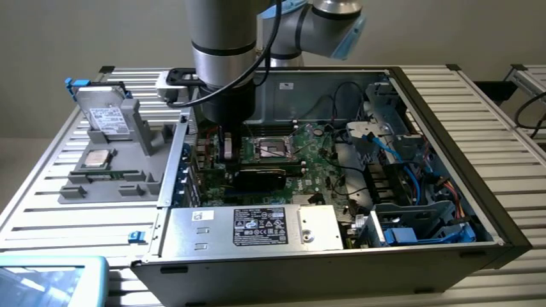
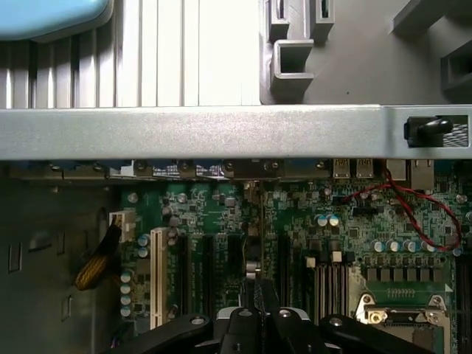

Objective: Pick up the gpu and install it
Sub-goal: 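Press down on the gpu until it lock into place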

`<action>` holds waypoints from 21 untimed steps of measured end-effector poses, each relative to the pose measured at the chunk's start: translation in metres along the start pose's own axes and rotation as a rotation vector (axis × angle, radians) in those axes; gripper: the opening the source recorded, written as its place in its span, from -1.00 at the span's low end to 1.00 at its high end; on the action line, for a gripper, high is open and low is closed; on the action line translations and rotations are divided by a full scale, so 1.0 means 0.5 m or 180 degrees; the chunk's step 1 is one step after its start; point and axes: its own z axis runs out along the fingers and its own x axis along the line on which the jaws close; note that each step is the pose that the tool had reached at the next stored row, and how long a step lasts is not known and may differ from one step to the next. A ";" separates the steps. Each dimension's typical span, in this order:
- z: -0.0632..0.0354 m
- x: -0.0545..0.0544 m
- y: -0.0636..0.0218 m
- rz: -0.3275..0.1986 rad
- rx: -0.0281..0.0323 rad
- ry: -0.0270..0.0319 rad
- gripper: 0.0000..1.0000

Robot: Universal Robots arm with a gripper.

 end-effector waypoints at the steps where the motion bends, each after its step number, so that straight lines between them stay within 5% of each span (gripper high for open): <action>1: 0.002 0.000 0.000 0.0000 0.0003 0.0000 -0.76; 21: 0.012 -0.001 0.003 0.0036 0.0009 -0.0002 -0.76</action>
